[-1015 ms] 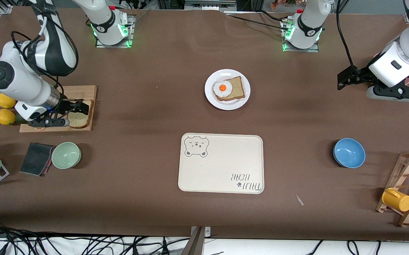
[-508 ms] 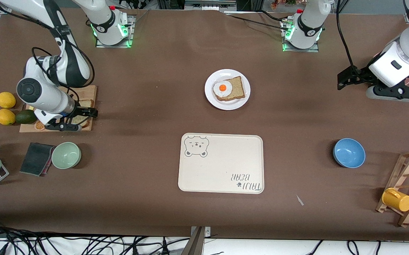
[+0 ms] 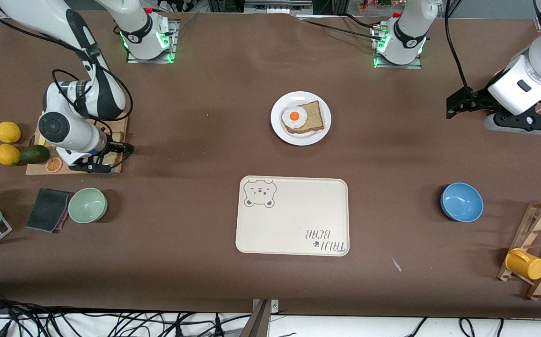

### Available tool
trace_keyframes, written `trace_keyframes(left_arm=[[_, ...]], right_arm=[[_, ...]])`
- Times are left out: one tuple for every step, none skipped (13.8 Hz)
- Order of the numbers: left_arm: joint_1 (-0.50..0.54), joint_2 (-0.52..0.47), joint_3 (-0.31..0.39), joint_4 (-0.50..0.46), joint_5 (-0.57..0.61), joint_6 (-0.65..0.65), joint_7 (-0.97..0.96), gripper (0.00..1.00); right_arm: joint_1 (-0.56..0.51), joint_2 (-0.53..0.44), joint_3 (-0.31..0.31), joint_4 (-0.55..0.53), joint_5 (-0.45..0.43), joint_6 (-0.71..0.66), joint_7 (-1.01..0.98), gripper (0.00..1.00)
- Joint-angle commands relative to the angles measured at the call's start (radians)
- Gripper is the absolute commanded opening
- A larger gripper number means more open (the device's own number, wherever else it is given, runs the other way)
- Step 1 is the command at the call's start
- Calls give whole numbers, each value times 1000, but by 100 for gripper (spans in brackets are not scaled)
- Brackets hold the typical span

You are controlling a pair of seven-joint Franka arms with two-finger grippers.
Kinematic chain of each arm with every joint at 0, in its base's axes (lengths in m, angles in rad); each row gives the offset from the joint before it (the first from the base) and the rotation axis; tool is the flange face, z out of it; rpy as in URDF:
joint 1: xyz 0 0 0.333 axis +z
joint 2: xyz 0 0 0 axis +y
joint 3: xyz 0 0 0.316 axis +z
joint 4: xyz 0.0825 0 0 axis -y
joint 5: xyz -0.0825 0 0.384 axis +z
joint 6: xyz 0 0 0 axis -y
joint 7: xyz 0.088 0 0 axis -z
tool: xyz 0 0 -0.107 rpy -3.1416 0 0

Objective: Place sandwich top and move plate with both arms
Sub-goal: 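Move the right gripper over the bread slice on the cutting board, then lower the right gripper and pinch the bread slice crust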

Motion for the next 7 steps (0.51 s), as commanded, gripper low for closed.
trace_keyframes(left_arm=[[-6, 7, 3, 26, 18, -25, 21, 100], [-6, 7, 3, 26, 18, -25, 21, 100], [-4, 7, 3, 26, 18, -25, 21, 100], [-6, 7, 3, 26, 18, -25, 21, 100], [-6, 7, 3, 26, 18, -25, 21, 100], [-4, 7, 3, 26, 18, -25, 21, 100], [-6, 7, 3, 26, 18, -25, 21, 100]], right_arm=[[6, 6, -3, -12, -78, 18, 85, 88], [6, 11, -3, -12, -90, 21, 91, 88], [6, 18, -3, -12, -90, 30, 91, 88], [4, 23, -4, -12, -90, 38, 91, 86], [4, 32, -4, -12, -90, 44, 93, 85], [4, 37, -4, -12, -90, 53, 93, 84], [4, 38, -4, -16, -90, 53, 93, 79]])
